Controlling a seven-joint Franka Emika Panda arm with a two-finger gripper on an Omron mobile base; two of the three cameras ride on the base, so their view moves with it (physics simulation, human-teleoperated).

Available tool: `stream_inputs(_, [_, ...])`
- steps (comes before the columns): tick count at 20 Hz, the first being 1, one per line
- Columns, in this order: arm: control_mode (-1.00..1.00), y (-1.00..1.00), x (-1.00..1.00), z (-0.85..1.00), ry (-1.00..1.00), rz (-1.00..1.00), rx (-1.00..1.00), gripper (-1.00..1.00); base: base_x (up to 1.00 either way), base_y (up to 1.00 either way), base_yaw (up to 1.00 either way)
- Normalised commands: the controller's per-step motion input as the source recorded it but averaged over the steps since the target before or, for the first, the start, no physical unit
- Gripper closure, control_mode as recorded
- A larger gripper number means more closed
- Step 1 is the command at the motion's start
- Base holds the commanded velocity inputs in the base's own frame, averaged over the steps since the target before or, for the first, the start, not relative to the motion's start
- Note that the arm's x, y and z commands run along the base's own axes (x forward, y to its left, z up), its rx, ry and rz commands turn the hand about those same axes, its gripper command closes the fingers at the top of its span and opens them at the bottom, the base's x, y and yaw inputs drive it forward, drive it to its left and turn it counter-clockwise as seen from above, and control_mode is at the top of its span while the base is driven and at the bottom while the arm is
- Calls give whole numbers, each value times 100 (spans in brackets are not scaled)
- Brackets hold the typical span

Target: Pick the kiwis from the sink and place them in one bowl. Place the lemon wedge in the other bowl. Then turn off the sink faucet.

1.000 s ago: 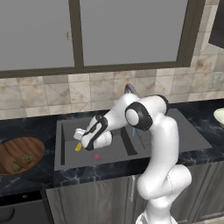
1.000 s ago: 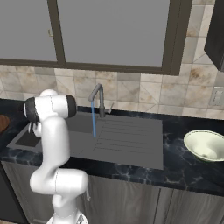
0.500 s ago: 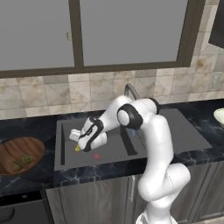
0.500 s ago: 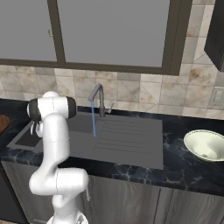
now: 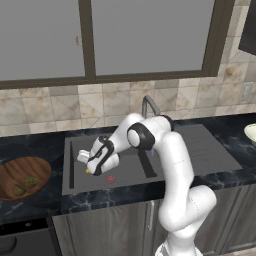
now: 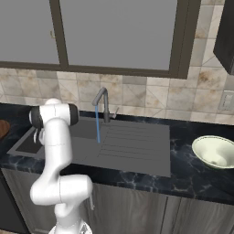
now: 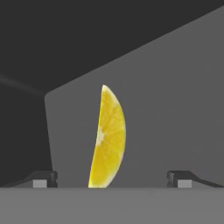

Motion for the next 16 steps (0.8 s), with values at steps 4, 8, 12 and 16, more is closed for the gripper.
stream_inputs(4, [-100,0,27,-21,0,0,0,-100,0,0,0])
stream_inputs(8, [-100,0,27,-23,0,0,0,-100,0,0,0])
stream_inputs(12, [-100,1,27,-24,0,0,0,-100,0,0,0])
stream_inputs(16, [-100,4,29,-24,0,0,0,-100,0,0,0])
